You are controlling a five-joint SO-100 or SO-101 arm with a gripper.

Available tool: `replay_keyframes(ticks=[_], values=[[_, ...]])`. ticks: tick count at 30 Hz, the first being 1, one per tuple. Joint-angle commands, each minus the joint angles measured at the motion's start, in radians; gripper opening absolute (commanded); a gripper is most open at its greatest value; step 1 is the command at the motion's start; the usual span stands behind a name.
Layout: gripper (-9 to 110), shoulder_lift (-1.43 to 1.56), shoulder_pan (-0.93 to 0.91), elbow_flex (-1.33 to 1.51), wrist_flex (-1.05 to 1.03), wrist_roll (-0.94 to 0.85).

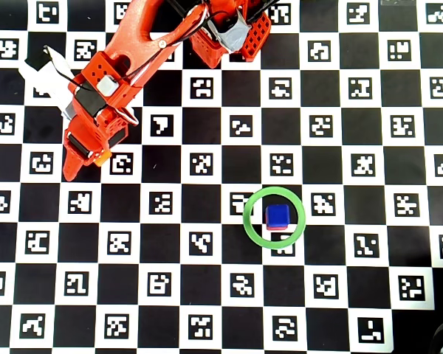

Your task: Grab the red cube then put it in the green circle then put the blue cube on top and finally the orange cube on top

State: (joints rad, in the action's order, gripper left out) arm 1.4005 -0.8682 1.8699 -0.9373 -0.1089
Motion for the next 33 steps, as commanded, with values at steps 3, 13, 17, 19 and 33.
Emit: replay_keyframes(ticks=[3, 13, 17, 19, 33], values=[[24, 0.034, 0.005, -0.046, 0.009, 0.003], [7, 0.058, 0.002, -0.067, -0.025, 0.011], [7, 0.075, 0.002, -0.256, -0.195, -0.003], [7, 0.077, 0.014, -0.393, -0.301, -0.023], [7, 0.084, 0.506, -0.91, -0.838, -0.107]])
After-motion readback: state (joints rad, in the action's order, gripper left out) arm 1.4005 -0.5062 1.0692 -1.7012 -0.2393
